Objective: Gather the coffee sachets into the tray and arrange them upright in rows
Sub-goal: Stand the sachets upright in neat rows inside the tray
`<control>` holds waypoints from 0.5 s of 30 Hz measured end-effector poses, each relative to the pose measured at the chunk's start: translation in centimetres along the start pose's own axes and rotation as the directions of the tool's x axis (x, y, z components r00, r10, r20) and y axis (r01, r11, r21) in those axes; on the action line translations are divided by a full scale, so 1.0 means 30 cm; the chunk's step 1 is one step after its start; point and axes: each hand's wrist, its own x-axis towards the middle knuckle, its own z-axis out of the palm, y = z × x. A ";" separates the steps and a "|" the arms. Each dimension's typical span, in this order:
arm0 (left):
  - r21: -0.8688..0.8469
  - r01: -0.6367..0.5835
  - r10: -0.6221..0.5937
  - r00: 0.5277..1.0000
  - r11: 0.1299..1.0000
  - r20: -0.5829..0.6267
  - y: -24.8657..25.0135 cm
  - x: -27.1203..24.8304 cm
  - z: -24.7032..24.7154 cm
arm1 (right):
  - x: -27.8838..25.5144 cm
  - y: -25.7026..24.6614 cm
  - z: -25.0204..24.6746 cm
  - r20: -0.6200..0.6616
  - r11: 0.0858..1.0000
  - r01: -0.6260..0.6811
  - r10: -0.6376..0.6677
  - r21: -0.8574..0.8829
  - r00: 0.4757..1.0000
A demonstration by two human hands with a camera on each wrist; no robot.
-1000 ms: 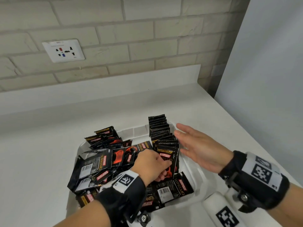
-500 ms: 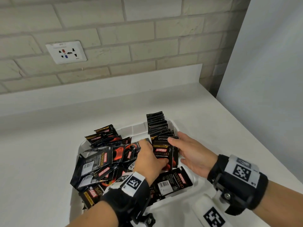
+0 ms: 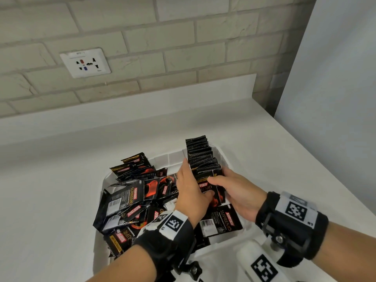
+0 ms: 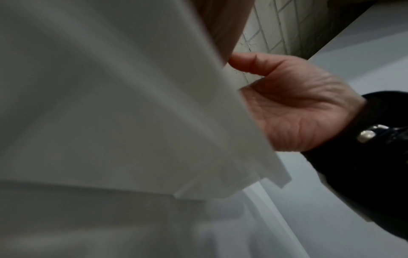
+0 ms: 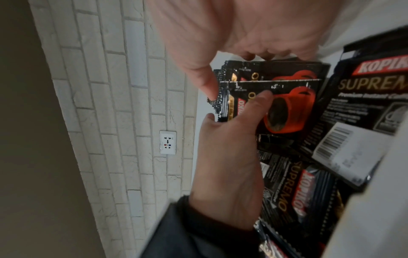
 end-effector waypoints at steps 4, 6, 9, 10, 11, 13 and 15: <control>-0.234 0.047 -0.023 0.994 0.971 0.102 0.001 0.005 0.018 | 0.012 0.000 0.014 -0.014 1.000 0.013 -0.013 -0.022 1.000; -0.297 0.088 -0.044 0.987 0.951 0.152 0.014 0.009 0.020 | 0.016 -0.004 0.013 -0.011 0.999 0.012 -0.012 -0.040 1.000; -0.372 0.120 -0.041 0.976 0.921 0.214 0.022 0.009 0.013 | 0.015 -0.008 -0.002 0.004 0.999 0.002 -0.002 -0.048 1.000; -0.384 0.130 -0.042 0.972 0.914 0.232 0.029 0.006 0.006 | 0.014 -0.010 -0.008 0.005 0.999 -0.001 0.001 -0.039 1.000; -0.400 0.138 -0.042 0.970 0.906 0.239 0.027 0.007 0.006 | 0.014 -0.010 -0.013 0.007 1.000 -0.001 0.001 -0.026 1.000; -0.431 0.141 -0.035 0.969 0.891 0.245 0.037 0.003 0.005 | 0.017 -0.012 -0.017 0.006 1.000 0.003 -0.003 0.006 1.000; -0.476 0.140 -0.030 0.972 0.868 0.232 0.057 -0.006 -0.003 | 0.021 -0.018 -0.019 0.016 0.999 0.018 -0.018 0.038 1.000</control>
